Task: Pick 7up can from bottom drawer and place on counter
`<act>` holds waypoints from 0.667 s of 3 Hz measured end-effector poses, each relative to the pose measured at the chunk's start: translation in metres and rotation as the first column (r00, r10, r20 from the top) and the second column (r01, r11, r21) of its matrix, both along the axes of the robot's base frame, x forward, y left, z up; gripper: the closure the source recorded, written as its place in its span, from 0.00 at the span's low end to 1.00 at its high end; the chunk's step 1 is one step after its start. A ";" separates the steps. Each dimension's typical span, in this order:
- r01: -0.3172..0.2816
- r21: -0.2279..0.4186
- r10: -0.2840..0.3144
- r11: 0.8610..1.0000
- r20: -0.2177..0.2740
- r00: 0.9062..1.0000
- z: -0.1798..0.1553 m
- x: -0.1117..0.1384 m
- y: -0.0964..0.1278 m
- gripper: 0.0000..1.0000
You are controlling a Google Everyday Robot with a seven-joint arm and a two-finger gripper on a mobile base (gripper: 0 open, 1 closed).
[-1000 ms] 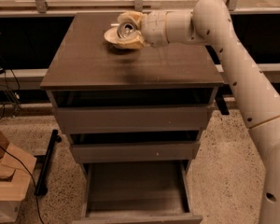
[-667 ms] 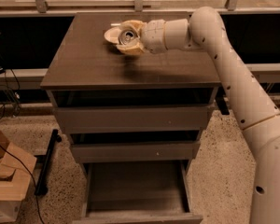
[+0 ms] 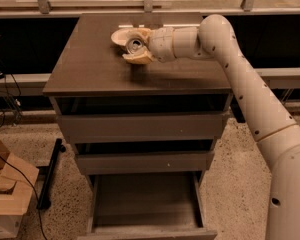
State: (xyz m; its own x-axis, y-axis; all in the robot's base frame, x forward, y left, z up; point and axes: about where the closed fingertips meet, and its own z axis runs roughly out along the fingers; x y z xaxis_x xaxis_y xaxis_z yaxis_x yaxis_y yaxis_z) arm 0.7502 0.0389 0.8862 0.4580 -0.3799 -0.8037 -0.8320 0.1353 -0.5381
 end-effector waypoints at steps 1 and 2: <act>-0.005 0.000 0.005 1.000 -0.001 1.000 -0.001 -0.001 0.003 0.13; -0.010 0.000 0.010 1.000 -0.003 1.000 -0.002 -0.001 0.006 0.00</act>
Offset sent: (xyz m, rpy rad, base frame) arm -0.0004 0.0028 -0.0008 0.0002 0.0012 0.0043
